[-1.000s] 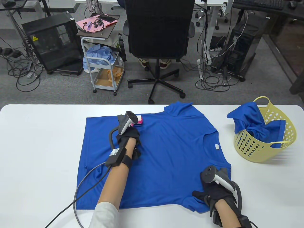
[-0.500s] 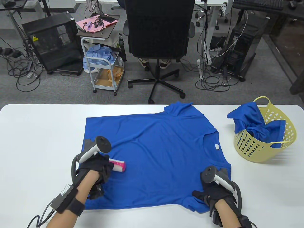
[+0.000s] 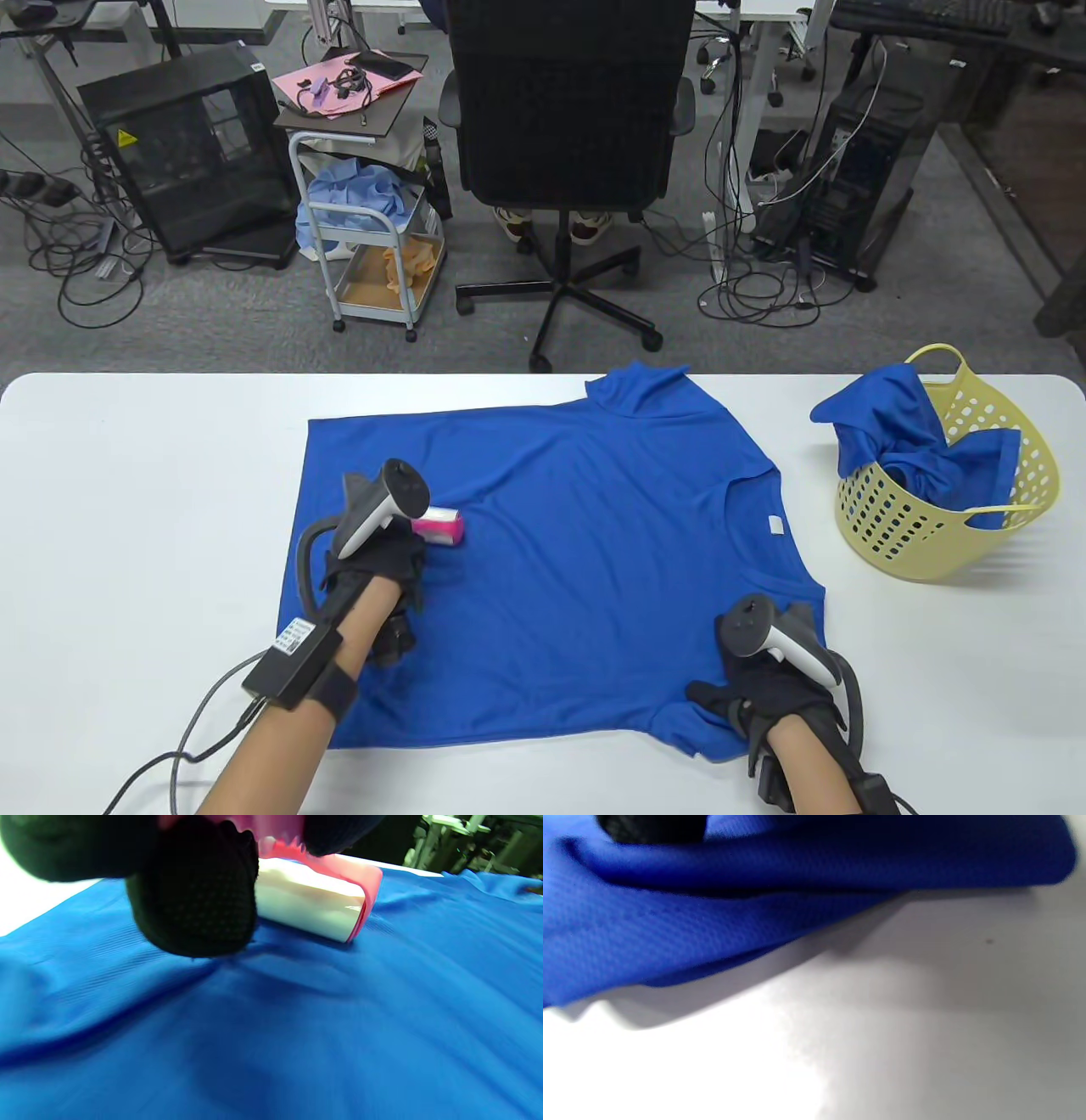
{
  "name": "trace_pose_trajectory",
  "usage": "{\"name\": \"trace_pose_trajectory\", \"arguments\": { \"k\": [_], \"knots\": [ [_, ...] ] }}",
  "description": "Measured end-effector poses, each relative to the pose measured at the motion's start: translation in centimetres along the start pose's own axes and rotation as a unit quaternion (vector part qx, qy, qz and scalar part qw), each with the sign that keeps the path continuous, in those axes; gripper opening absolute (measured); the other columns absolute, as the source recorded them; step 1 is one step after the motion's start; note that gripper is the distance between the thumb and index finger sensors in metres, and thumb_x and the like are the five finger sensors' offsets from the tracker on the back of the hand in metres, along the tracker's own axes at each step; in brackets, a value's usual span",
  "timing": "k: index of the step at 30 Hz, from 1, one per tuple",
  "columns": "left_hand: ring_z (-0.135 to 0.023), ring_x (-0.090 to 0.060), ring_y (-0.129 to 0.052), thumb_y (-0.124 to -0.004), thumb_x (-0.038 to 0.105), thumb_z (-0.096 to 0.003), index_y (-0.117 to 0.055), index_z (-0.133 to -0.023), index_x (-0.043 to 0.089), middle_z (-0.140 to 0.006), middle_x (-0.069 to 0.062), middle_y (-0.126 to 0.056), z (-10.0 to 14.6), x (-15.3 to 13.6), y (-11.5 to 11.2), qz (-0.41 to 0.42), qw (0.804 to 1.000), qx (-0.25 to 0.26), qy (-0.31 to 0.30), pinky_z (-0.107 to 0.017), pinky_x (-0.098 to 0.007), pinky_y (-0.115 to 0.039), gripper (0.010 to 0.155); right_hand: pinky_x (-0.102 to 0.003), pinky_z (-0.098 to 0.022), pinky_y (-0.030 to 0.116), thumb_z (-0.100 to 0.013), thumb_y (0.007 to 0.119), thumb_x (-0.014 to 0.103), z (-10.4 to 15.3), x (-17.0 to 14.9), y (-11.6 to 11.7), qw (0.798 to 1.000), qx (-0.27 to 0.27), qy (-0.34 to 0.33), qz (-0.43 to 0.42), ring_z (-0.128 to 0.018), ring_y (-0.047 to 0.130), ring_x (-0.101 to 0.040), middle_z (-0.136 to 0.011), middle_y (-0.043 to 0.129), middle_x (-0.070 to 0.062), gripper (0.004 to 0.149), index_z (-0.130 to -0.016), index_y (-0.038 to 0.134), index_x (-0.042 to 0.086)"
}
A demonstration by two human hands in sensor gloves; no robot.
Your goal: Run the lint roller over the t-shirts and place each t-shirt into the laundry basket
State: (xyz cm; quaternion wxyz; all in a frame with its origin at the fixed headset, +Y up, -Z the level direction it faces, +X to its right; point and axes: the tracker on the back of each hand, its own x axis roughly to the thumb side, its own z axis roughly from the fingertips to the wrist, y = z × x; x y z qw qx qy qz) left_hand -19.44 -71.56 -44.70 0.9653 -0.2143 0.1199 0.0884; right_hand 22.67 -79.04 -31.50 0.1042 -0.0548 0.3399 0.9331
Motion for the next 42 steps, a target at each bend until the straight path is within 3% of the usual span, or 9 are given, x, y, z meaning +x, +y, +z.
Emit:
{"name": "trace_pose_trajectory", "arguments": {
  "k": [7, 11, 15, 18, 24, 28, 30, 37, 42],
  "knots": [
    [-0.049, -0.030, -0.106, -0.063, 0.039, -0.0586, -0.027, -0.110, 0.023, -0.100, -0.016, -0.074, -8.7, 2.9, 1.4, 0.078, 0.995, 0.013, 0.053, -0.036, -0.042, -0.090, 0.065, -0.071, -0.064, 0.013, -0.048, 0.060, 0.063, 0.0, 0.0, 0.0, 1.000, -0.002, 0.000, 0.001, -0.094, -0.006, -0.047, -0.108, -0.011, -0.016, 0.086, -0.104, 0.003, 0.029],
    [-0.053, -0.022, -0.107, -0.073, 0.038, -0.0558, -0.017, -0.109, 0.021, -0.104, -0.009, -0.069, -9.1, 2.7, 0.2, 0.083, 0.996, 0.001, 0.023, -0.037, -0.035, -0.092, 0.079, -0.071, -0.064, 0.013, -0.048, 0.060, 0.063, 0.0, 0.0, 0.0, 1.000, 0.001, 0.000, 0.000, -0.094, -0.006, -0.047, -0.108, -0.012, -0.016, 0.086, -0.104, 0.003, 0.029],
    [-0.048, -0.019, -0.108, -0.074, 0.037, -0.0552, -0.022, -0.110, 0.021, -0.101, -0.011, -0.073, -5.6, 0.3, 0.0, 0.099, 0.994, 0.021, -0.031, -0.035, -0.033, -0.092, 0.077, -0.071, -0.064, 0.013, -0.048, 0.060, 0.063, 0.0, 0.0, 0.0, 1.000, -0.001, -0.001, 0.000, -0.094, -0.006, -0.047, -0.107, -0.012, -0.016, 0.086, -0.104, 0.003, 0.029],
    [-0.035, -0.015, -0.109, -0.076, 0.036, -0.0548, -0.033, -0.111, 0.021, -0.093, -0.019, -0.082, -1.2, -2.2, 1.6, 0.090, 0.994, 0.030, -0.048, -0.025, -0.030, -0.093, 0.072, -0.071, -0.064, 0.013, -0.048, 0.060, 0.063, 0.0, 0.0, 0.1, 1.000, -0.002, 0.000, 0.001, -0.094, -0.006, -0.047, -0.108, -0.012, -0.016, 0.086, -0.104, 0.003, 0.029],
    [-0.022, -0.012, -0.111, -0.076, 0.041, -0.0564, -0.060, -0.109, 0.027, -0.084, -0.019, -0.095, 7.6, -6.7, 3.5, 0.014, 0.997, -0.065, -0.043, -0.014, -0.025, -0.093, 0.057, -0.071, -0.064, 0.013, -0.048, 0.059, 0.063, 0.0, 0.0, 0.0, 1.000, -0.002, 0.000, 0.002, -0.094, -0.006, -0.047, -0.108, -0.012, -0.016, 0.086, -0.104, 0.003, 0.029],
    [-0.021, -0.012, -0.112, -0.075, 0.042, -0.0568, -0.064, -0.108, 0.026, -0.082, -0.018, -0.097, 9.9, -7.9, 1.3, -0.031, 0.989, -0.141, -0.019, -0.014, -0.024, -0.093, 0.055, -0.071, -0.064, 0.013, -0.048, 0.059, 0.063, 0.0, 0.0, 0.1, 1.000, -0.001, 0.001, 0.002, -0.094, -0.006, -0.048, -0.107, -0.012, -0.016, 0.086, -0.104, 0.003, 0.029],
    [-0.021, -0.012, -0.111, -0.074, 0.042, -0.0569, -0.062, -0.108, 0.026, -0.082, -0.017, -0.097, 10.3, -7.9, 0.7, -0.033, 0.993, -0.113, -0.019, -0.014, -0.025, -0.093, 0.055, -0.071, -0.064, 0.013, -0.048, 0.059, 0.063, 0.0, 0.1, 0.1, 1.000, -0.001, 0.001, 0.004, -0.094, -0.006, -0.048, -0.107, -0.012, -0.016, 0.086, -0.104, 0.003, 0.029],
    [-0.024, -0.016, -0.110, -0.072, 0.040, -0.0575, -0.057, -0.109, 0.024, -0.086, -0.018, -0.093, 5.8, -6.3, 0.9, -0.004, 1.000, -0.012, 0.010, -0.016, -0.029, -0.091, 0.056, -0.071, -0.064, 0.013, -0.048, 0.059, 0.063, 0.0, 0.1, 0.1, 1.000, -0.002, 0.000, 0.003, -0.094, -0.006, -0.048, -0.107, -0.012, -0.016, 0.086, -0.104, 0.003, 0.029],
    [-0.034, -0.022, -0.110, -0.070, 0.038, -0.0577, -0.047, -0.110, 0.026, -0.094, -0.017, -0.085, -1.5, -4.0, 1.3, 0.001, 0.998, 0.050, 0.042, -0.023, -0.035, -0.092, 0.058, -0.071, -0.063, 0.013, -0.049, 0.059, 0.063, 0.0, 0.1, 0.1, 1.000, -0.001, 0.000, 0.003, -0.094, -0.006, -0.048, -0.107, -0.012, -0.017, 0.086, -0.104, 0.003, 0.029]
  ]
}}
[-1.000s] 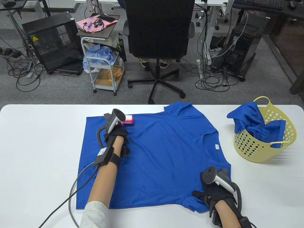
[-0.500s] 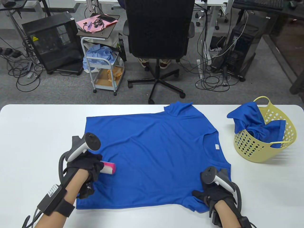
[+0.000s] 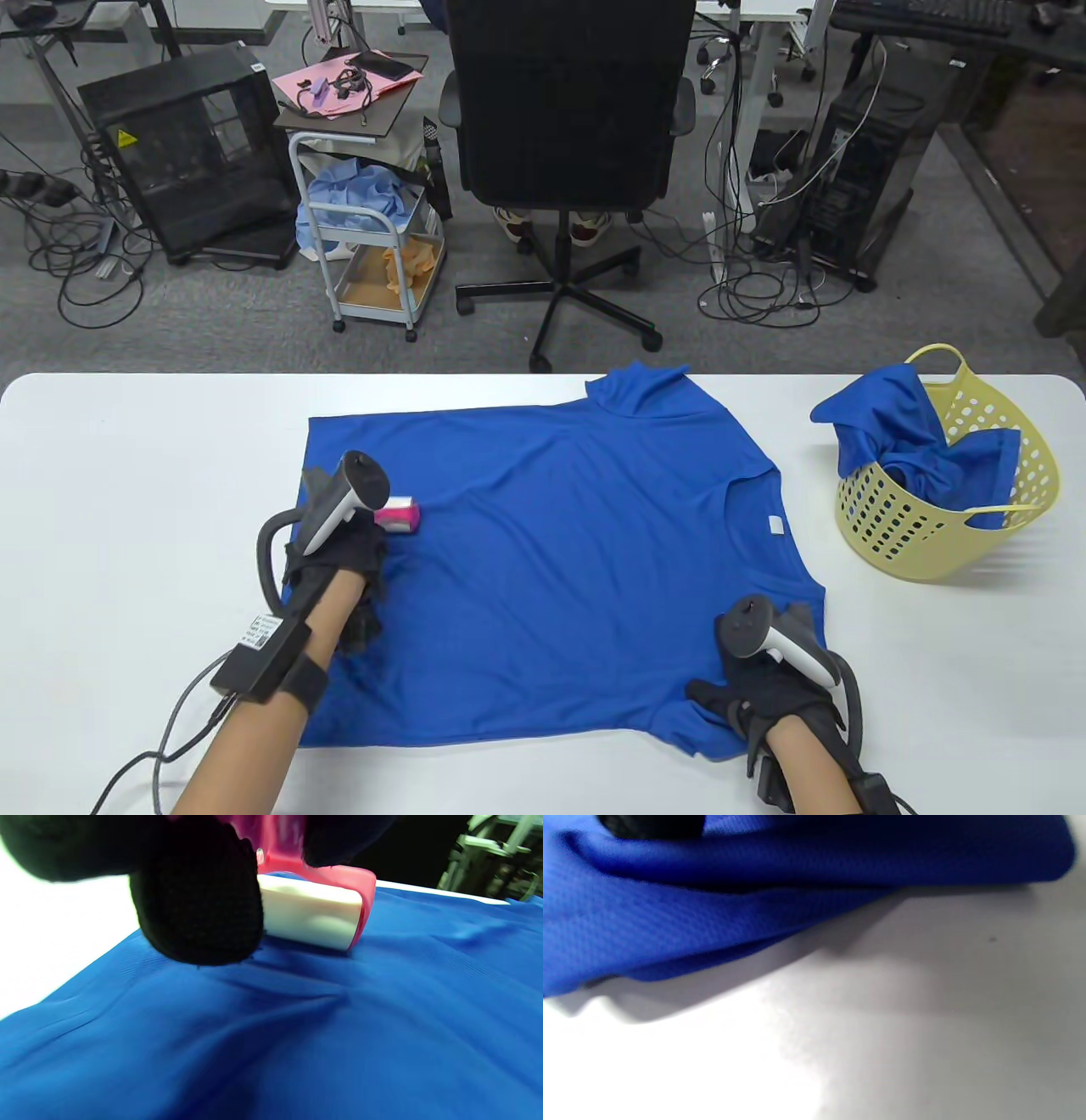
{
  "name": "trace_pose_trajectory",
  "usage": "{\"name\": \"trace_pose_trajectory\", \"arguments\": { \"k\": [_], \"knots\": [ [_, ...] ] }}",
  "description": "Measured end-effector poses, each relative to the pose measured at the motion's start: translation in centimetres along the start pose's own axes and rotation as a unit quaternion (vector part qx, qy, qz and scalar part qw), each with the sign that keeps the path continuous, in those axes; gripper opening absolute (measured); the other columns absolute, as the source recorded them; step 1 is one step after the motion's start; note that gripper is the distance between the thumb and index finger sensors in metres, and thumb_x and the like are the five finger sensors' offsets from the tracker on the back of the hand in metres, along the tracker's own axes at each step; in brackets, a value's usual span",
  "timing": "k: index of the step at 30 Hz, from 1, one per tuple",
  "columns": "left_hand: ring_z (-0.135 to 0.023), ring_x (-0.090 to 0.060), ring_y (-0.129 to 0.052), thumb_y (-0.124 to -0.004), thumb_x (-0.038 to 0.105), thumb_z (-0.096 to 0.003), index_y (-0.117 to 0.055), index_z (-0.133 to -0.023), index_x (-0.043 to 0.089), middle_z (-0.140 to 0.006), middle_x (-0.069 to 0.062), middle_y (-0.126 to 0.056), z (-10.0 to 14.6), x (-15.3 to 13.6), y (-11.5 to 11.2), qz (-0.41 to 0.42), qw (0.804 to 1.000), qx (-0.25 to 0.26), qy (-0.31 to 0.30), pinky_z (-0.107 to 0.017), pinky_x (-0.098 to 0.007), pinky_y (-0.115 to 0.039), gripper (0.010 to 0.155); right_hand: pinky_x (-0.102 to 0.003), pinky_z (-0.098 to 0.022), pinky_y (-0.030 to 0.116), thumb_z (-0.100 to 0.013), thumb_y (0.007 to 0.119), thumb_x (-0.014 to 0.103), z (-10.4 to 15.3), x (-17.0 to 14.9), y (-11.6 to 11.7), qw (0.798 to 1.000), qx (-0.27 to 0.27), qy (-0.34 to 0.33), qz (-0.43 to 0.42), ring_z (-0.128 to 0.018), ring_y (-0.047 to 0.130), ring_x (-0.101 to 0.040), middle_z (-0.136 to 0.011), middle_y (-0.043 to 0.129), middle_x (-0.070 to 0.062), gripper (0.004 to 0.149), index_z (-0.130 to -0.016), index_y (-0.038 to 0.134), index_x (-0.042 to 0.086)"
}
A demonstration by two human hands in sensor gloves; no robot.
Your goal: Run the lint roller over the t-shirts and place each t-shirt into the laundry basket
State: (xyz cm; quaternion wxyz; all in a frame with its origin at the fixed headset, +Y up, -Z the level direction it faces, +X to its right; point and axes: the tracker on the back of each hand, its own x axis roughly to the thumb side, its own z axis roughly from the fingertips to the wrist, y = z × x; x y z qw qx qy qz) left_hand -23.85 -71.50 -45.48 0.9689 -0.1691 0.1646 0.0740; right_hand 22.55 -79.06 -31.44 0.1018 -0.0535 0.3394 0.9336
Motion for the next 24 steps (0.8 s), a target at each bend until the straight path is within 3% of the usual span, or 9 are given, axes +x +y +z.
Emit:
{"name": "trace_pose_trajectory", "arguments": {
  "k": [5, 8, 10, 15, 18, 21, 24],
  "knots": [
    [-0.059, -0.025, -0.102, -0.073, 0.033, -0.0571, -0.022, -0.109, 0.039, -0.105, -0.015, -0.067, -6.7, 1.4, -0.2, 0.035, 0.997, -0.050, 0.037, -0.044, -0.040, -0.087, 0.073, -0.071, -0.063, 0.013, -0.049, 0.059, 0.063, 0.0, 0.0, 0.0, 1.000, 0.000, 0.000, -0.001, -0.094, -0.007, -0.048, -0.107, -0.012, -0.016, 0.086, -0.104, 0.003, 0.029],
    [-0.069, -0.026, -0.098, -0.073, 0.031, -0.0567, -0.017, -0.107, 0.043, -0.105, -0.014, -0.066, -8.0, 1.3, -0.3, 0.048, 0.998, -0.029, 0.042, -0.050, -0.042, -0.084, 0.076, -0.071, -0.063, 0.012, -0.048, 0.059, 0.063, 0.0, 0.0, 0.1, 1.000, -0.001, -0.001, -0.004, -0.094, -0.007, -0.047, -0.107, -0.012, -0.016, 0.086, -0.104, 0.003, 0.029],
    [-0.065, -0.024, -0.100, -0.073, 0.031, -0.0557, -0.022, -0.108, 0.040, -0.102, -0.014, -0.070, -7.6, 0.9, -0.2, 0.058, 0.998, -0.010, 0.013, -0.048, -0.041, -0.086, 0.074, -0.071, -0.063, 0.012, -0.049, 0.059, 0.063, 0.0, 0.0, 0.1, 1.000, -0.001, -0.001, -0.005, -0.093, -0.007, -0.047, -0.107, -0.012, -0.016, 0.085, -0.104, 0.003, 0.029],
    [-0.046, -0.018, -0.106, -0.075, 0.033, -0.0548, -0.042, -0.111, 0.029, -0.093, -0.018, -0.083, -1.9, -1.3, 2.1, 0.067, 0.996, -0.004, -0.063, -0.035, -0.033, -0.090, 0.066, -0.071, -0.063, 0.012, -0.049, 0.058, 0.063, 0.0, 0.0, 0.0, 1.000, 0.000, 0.000, -0.002, -0.093, -0.007, -0.048, -0.107, -0.012, -0.016, 0.085, -0.103, 0.002, 0.029],
    [-0.029, -0.014, -0.111, -0.077, 0.040, -0.0551, -0.066, -0.107, 0.027, -0.080, -0.017, -0.099, 4.2, -3.3, 3.2, 0.036, 0.995, -0.030, -0.087, -0.022, -0.028, -0.093, 0.054, -0.071, -0.063, 0.012, -0.049, 0.058, 0.063, 0.0, 0.0, 0.0, 1.000, 0.001, -0.001, -0.001, -0.093, -0.007, -0.048, -0.107, -0.013, -0.016, 0.085, -0.103, 0.002, 0.029],
    [-0.025, -0.012, -0.112, -0.077, 0.040, -0.0556, -0.071, -0.105, 0.026, -0.076, -0.017, -0.102, 9.6, -4.8, 2.3, -0.014, 0.994, -0.070, -0.078, -0.018, -0.026, -0.094, 0.052, -0.071, -0.063, 0.012, -0.049, 0.058, 0.063, 0.0, 0.0, 0.0, 1.000, 0.000, 0.000, -0.001, -0.093, -0.007, -0.048, -0.107, -0.013, -0.016, 0.085, -0.103, 0.002, 0.029],
    [-0.030, -0.014, -0.113, -0.075, 0.038, -0.0567, -0.068, -0.106, 0.024, -0.078, -0.019, -0.100, 12.4, -5.9, 0.3, -0.042, 0.991, -0.102, -0.076, -0.022, -0.027, -0.095, 0.052, -0.071, -0.063, 0.012, -0.049, 0.057, 0.063, 0.0, 0.0, 0.1, 1.000, -0.001, 0.000, -0.001, -0.093, -0.007, -0.047, -0.107, -0.013, -0.016, 0.085, -0.103, 0.002, 0.029]
  ]
}}
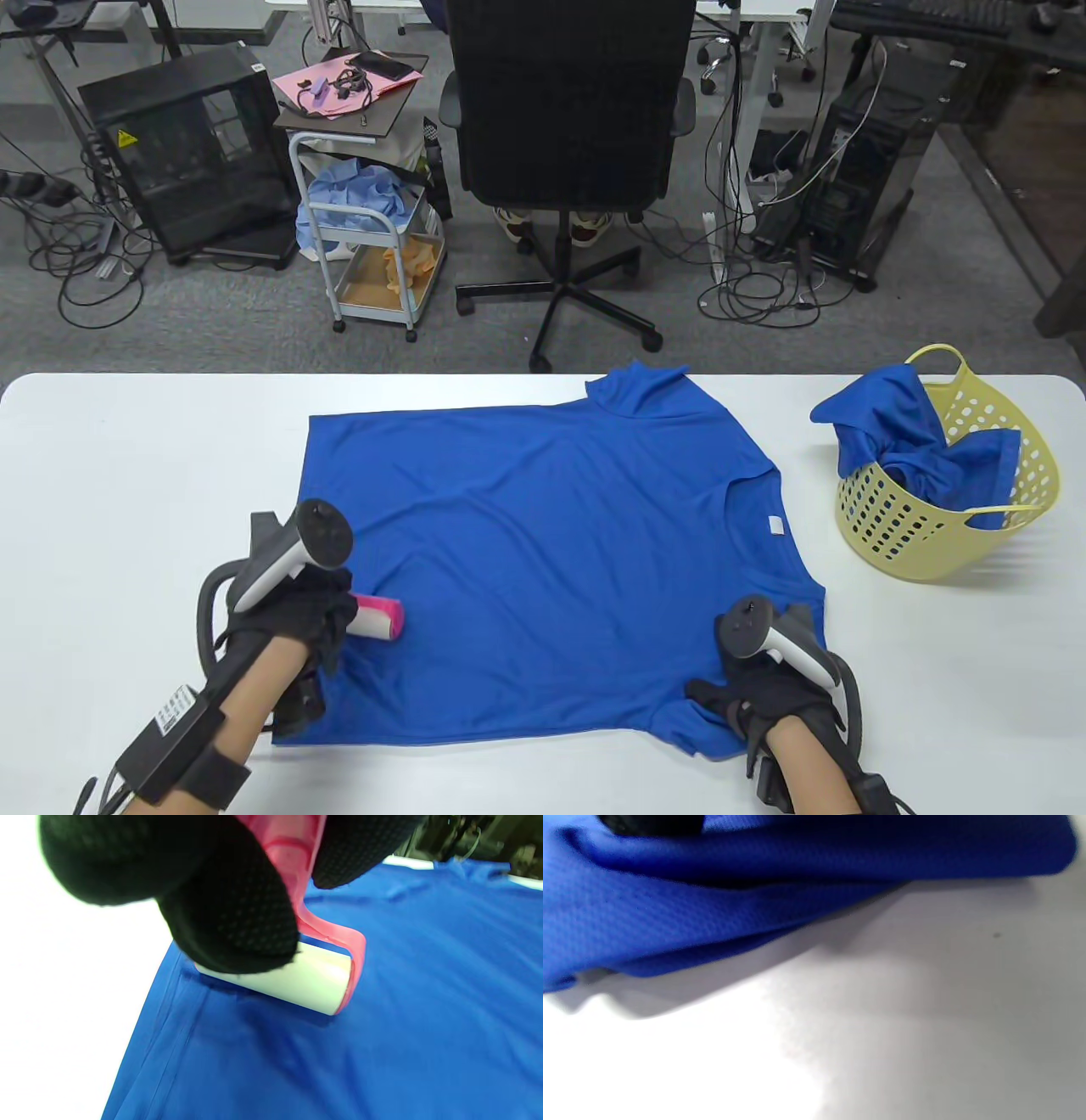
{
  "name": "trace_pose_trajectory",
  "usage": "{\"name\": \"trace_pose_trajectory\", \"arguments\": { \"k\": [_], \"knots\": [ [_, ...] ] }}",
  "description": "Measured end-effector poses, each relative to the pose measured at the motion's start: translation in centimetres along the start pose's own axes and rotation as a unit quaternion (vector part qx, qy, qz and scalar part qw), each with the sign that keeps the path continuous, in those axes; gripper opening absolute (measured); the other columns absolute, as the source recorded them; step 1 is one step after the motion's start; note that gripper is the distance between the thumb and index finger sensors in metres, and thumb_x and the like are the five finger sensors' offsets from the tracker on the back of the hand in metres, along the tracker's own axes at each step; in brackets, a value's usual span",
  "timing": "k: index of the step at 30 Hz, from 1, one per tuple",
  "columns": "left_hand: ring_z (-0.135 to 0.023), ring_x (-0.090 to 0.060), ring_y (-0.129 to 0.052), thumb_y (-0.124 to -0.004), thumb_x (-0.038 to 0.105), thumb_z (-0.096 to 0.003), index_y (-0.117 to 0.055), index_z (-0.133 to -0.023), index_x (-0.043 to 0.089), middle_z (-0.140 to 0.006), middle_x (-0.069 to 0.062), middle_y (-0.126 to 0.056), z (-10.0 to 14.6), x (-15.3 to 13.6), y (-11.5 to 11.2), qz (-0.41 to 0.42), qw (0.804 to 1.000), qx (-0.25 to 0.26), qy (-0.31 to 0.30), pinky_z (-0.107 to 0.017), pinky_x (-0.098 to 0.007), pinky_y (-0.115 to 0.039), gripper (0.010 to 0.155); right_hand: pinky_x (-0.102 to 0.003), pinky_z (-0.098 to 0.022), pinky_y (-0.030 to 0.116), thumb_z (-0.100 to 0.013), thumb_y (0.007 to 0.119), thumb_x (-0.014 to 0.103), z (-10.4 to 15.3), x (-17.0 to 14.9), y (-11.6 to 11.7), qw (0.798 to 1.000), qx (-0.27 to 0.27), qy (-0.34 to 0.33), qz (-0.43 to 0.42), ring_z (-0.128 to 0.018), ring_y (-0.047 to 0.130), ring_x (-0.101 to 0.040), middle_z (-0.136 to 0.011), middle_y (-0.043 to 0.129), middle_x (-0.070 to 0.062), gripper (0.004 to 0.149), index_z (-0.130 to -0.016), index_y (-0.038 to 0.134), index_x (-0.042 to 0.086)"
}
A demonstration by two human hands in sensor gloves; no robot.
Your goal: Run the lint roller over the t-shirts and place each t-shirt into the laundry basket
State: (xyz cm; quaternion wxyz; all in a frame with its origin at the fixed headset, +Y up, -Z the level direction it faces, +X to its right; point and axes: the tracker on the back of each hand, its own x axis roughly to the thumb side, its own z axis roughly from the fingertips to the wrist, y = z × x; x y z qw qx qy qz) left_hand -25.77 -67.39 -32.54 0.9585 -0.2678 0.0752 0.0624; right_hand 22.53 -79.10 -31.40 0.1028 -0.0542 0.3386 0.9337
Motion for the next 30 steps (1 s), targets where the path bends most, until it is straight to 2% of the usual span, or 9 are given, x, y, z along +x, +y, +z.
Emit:
{"name": "trace_pose_trajectory", "arguments": {
  "k": [3, 6, 9, 12, 18, 23, 26, 30],
  "knots": [
    [-0.033, -0.018, -0.112, -0.074, 0.036, -0.0572, -0.065, -0.107, 0.022, -0.081, -0.021, -0.097, 0.8, -0.2, -0.9, 0.008, 0.999, 0.028, 0.013, -0.023, -0.030, -0.094, 0.053, -0.071, -0.063, 0.012, -0.049, 0.057, 0.063, 0.0, 0.0, 0.0, 1.000, -0.001, 0.000, 0.000, -0.093, -0.007, -0.048, -0.107, -0.013, -0.016, 0.085, -0.103, 0.002, 0.029],
    [-0.035, -0.018, -0.111, -0.072, 0.036, -0.0577, -0.062, -0.108, 0.023, -0.083, -0.020, -0.095, -0.2, 0.0, -0.9, 0.021, 0.999, 0.040, 0.028, -0.025, -0.031, -0.093, 0.053, -0.071, -0.063, 0.012, -0.049, 0.057, 0.063, 0.0, 0.0, 0.0, 1.000, -0.003, -0.001, -0.001, -0.093, -0.007, -0.047, -0.107, -0.013, -0.016, 0.085, -0.103, 0.002, 0.029],
    [-0.037, -0.021, -0.110, -0.070, 0.036, -0.0582, -0.057, -0.110, 0.021, -0.086, -0.021, -0.092, -3.2, 0.3, -0.3, 0.015, 0.995, 0.080, 0.060, -0.027, -0.034, -0.092, 0.055, -0.071, -0.063, 0.012, -0.049, 0.057, 0.063, 0.0, 0.0, 0.0, 1.000, -0.002, -0.001, -0.001, -0.093, -0.007, -0.047, -0.107, -0.013, -0.016, 0.085, -0.103, 0.002, 0.029],
    [-0.044, -0.024, -0.109, -0.068, 0.036, -0.0583, -0.050, -0.111, 0.024, -0.091, -0.020, -0.087, -6.6, 0.5, 0.5, 0.015, 0.991, 0.098, 0.085, -0.032, -0.037, -0.091, 0.057, -0.071, -0.063, 0.012, -0.049, 0.057, 0.063, 0.0, 0.0, 0.0, 1.000, -0.001, -0.001, 0.000, -0.093, -0.007, -0.047, -0.107, -0.013, -0.016, 0.085, -0.103, 0.002, 0.029],
    [-0.060, -0.031, -0.104, -0.068, 0.033, -0.0582, -0.039, -0.111, 0.029, -0.099, -0.020, -0.077, -14.6, 0.9, 3.3, 0.058, 0.985, 0.099, 0.125, -0.042, -0.044, -0.088, 0.061, -0.071, -0.063, 0.012, -0.049, 0.057, 0.063, 0.0, 0.0, 0.0, 1.000, 0.000, -0.001, 0.000, -0.093, -0.007, -0.048, -0.107, -0.013, -0.016, 0.085, -0.103, 0.002, 0.028],
    [-0.077, -0.033, -0.097, -0.071, 0.030, -0.0574, -0.025, -0.110, 0.037, -0.106, -0.015, -0.069, -19.2, 1.0, 4.4, 0.067, 0.984, 0.067, 0.152, -0.048, -0.044, -0.086, 0.071, -0.071, -0.063, 0.012, -0.049, 0.057, 0.063, 0.0, 0.0, 0.0, 1.000, 0.000, -0.001, 0.000, -0.093, -0.007, -0.048, -0.107, -0.013, -0.016, 0.085, -0.103, 0.002, 0.028],
    [-0.079, -0.032, -0.098, -0.073, 0.031, -0.0563, -0.021, -0.108, 0.040, -0.102, -0.014, -0.074, -20.5, 0.7, 3.9, 0.064, 0.983, 0.083, 0.152, -0.049, -0.044, -0.087, 0.074, -0.071, -0.063, 0.012, -0.049, 0.057, 0.063, 0.0, 0.0, 0.0, 1.000, 0.001, -0.001, 0.000, -0.093, -0.007, -0.048, -0.107, -0.013, -0.016, 0.085, -0.103, 0.002, 0.029],
    [-0.077, -0.029, -0.101, -0.073, 0.033, -0.0554, -0.023, -0.109, 0.038, -0.098, -0.012, -0.078, -20.0, 0.2, 3.4, 0.062, 0.985, 0.102, 0.127, -0.049, -0.038, -0.092, 0.073, -0.071, -0.063, 0.012, -0.049, 0.057, 0.063, 0.0, 0.0, 0.0, 1.000, 0.001, -0.002, 0.002, -0.093, -0.008, -0.048, -0.107, -0.013, -0.017, 0.085, -0.103, 0.002, 0.028]
  ]
}}
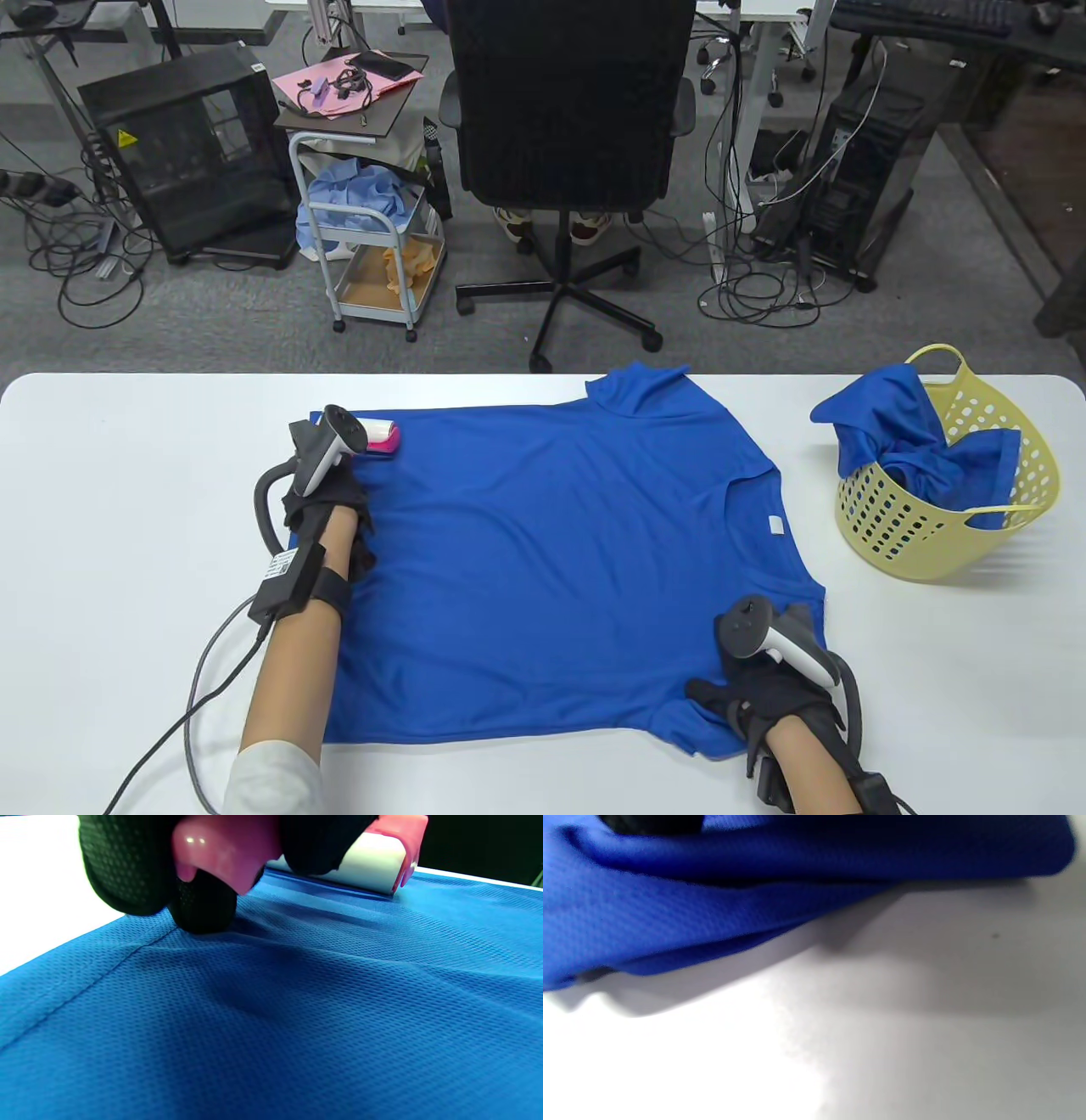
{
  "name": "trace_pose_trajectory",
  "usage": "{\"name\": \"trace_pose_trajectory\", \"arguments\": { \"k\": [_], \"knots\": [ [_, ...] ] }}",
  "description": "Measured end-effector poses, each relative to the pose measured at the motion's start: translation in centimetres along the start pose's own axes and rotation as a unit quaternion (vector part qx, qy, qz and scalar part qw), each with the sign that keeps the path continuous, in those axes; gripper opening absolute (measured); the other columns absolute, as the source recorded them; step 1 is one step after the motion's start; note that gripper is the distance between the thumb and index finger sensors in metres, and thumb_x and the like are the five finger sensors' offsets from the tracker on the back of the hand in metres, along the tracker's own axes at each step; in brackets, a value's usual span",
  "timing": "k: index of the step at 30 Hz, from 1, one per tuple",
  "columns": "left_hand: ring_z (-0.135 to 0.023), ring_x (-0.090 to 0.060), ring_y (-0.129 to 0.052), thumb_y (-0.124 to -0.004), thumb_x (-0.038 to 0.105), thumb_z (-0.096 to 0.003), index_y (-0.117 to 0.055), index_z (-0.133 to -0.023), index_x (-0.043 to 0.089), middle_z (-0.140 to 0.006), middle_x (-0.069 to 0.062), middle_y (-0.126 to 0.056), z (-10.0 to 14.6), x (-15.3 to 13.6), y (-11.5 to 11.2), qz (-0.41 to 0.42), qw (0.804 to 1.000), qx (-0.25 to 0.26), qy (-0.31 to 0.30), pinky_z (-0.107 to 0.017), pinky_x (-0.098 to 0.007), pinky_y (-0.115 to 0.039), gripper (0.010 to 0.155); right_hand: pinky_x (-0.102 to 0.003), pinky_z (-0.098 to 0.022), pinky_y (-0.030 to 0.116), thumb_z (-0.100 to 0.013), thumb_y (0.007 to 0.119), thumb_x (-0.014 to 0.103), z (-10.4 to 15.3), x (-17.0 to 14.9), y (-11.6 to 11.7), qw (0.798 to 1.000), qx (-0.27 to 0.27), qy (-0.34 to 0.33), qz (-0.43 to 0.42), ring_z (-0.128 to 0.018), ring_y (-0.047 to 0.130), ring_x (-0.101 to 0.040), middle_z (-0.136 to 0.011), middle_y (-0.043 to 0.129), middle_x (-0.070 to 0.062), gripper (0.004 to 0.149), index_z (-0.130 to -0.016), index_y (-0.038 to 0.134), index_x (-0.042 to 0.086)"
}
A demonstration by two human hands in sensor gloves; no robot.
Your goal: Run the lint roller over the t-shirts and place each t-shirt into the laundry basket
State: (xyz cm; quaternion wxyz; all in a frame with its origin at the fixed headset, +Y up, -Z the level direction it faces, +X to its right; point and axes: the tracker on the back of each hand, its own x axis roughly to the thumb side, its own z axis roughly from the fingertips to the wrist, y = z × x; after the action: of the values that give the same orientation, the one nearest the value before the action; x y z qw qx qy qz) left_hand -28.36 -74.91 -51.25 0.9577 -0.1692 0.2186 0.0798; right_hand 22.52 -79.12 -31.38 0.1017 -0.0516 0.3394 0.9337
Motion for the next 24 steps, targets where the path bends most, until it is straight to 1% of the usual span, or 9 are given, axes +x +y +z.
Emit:
{"name": "trace_pose_trajectory", "arguments": {
  "k": [2, 4, 7, 12, 16, 18, 22, 23, 24],
  "knots": [
    [-0.078, -0.027, -0.102, -0.074, 0.034, -0.0548, -0.027, -0.109, 0.038, -0.099, -0.010, -0.080, 0.8, -1.3, 0.0, 0.030, 0.999, 0.008, -0.022, -0.052, -0.037, -0.093, 0.072, -0.070, -0.063, 0.011, -0.049, 0.057, 0.063, 0.0, 0.0, 0.1, 1.000, -0.003, -0.001, -0.007, -0.093, -0.008, -0.047, -0.107, -0.013, -0.016, 0.085, -0.103, 0.001, 0.029],
    [-0.076, -0.028, -0.104, -0.076, 0.033, -0.0540, -0.031, -0.109, 0.038, -0.097, -0.010, -0.082, 2.0, -3.3, 0.0, 0.080, 0.996, 0.023, -0.037, -0.052, -0.037, -0.094, 0.071, -0.070, -0.063, 0.011, -0.049, 0.057, 0.063, 0.0, 0.0, 0.1, 1.000, -0.002, 0.000, -0.006, -0.093, -0.008, -0.047, -0.107, -0.014, -0.016, 0.085, -0.103, 0.001, 0.029],
    [-0.077, -0.027, -0.103, -0.075, 0.033, -0.0543, -0.030, -0.109, 0.037, -0.098, -0.010, -0.081, 4.0, -6.7, 0.7, 0.109, 0.989, 0.075, -0.065, -0.052, -0.037, -0.094, 0.070, -0.071, -0.063, 0.011, -0.049, 0.056, 0.063, 0.0, 0.0, 0.1, 1.000, 0.000, 0.000, -0.004, -0.093, -0.008, -0.048, -0.107, -0.014, -0.016, 0.085, -0.103, 0.001, 0.028],
    [-0.080, -0.028, -0.101, -0.074, 0.033, -0.0547, -0.031, -0.110, 0.035, -0.100, -0.011, -0.079, 6.5, -12.6, 1.8, 0.095, 0.990, 0.106, -0.011, -0.053, -0.038, -0.092, 0.070, -0.071, -0.063, 0.011, -0.049, 0.057, 0.063, 0.0, 0.0, 0.0, 1.000, 0.001, 0.001, -0.003, -0.093, -0.008, -0.048, -0.107, -0.014, -0.016, 0.085, -0.103, 0.001, 0.028],
    [-0.080, -0.029, -0.101, -0.074, 0.032, -0.0547, -0.032, -0.110, 0.033, -0.100, -0.013, -0.079, 7.3, -16.8, 0.6, 0.075, 0.989, 0.111, 0.055, -0.052, -0.037, -0.094, 0.070, -0.071, -0.063, 0.011, -0.049, 0.056, 0.063, -0.1, 0.0, 0.0, 1.000, 0.001, 0.000, -0.003, -0.093, -0.008, -0.048, -0.107, -0.014, -0.016, 0.085, -0.103, 0.001, 0.028],
    [-0.079, -0.028, -0.102, -0.074, 0.032, -0.0548, -0.032, -0.110, 0.032, -0.100, -0.013, -0.080, 7.3, -18.0, -0.3, 0.058, 0.990, 0.102, 0.081, -0.052, -0.036, -0.094, 0.070, -0.071, -0.063, 0.011, -0.049, 0.056, 0.063, -0.1, 0.0, 0.0, 1.000, 0.001, 0.000, -0.003, -0.093, -0.008, -0.048, -0.107, -0.014, -0.016, 0.085, -0.103, 0.001, 0.028],
    [-0.073, -0.026, -0.106, -0.071, 0.035, -0.0557, -0.033, -0.111, 0.029, -0.099, -0.011, -0.082, 7.1, -19.2, -1.8, 0.046, 0.988, 0.095, 0.111, -0.050, -0.036, -0.092, 0.067, -0.071, -0.063, 0.011, -0.049, 0.056, 0.063, -0.1, 0.0, 0.0, 1.000, 0.001, 0.000, -0.003, -0.093, -0.008, -0.048, -0.107, -0.014, -0.016, 0.085, -0.103, 0.001, 0.029],
    [-0.074, -0.024, -0.103, -0.071, 0.036, -0.0560, -0.030, -0.111, 0.031, -0.100, -0.009, -0.081, 7.0, -19.3, -2.1, 0.041, 0.988, 0.081, 0.124, -0.052, -0.038, -0.090, 0.068, -0.071, -0.063, 0.011, -0.049, 0.056, 0.063, -0.1, 0.0, 0.0, 1.000, 0.001, 0.000, -0.003, -0.093, -0.008, -0.048, -0.107, -0.014, -0.016, 0.085, -0.103, 0.001, 0.028],
    [-0.075, -0.023, -0.102, -0.070, 0.037, -0.0560, -0.029, -0.111, 0.033, -0.101, -0.007, -0.080, 7.0, -19.3, -2.3, 0.027, 0.988, 0.088, 0.126, -0.053, -0.038, -0.088, 0.069, -0.070, -0.063, 0.011, -0.049, 0.056, 0.063, -0.1, 0.0, 0.0, 1.000, 0.001, 0.000, -0.004, -0.093, -0.008, -0.048, -0.107, -0.014, -0.016, 0.085, -0.103, 0.001, 0.028]
  ]
}}
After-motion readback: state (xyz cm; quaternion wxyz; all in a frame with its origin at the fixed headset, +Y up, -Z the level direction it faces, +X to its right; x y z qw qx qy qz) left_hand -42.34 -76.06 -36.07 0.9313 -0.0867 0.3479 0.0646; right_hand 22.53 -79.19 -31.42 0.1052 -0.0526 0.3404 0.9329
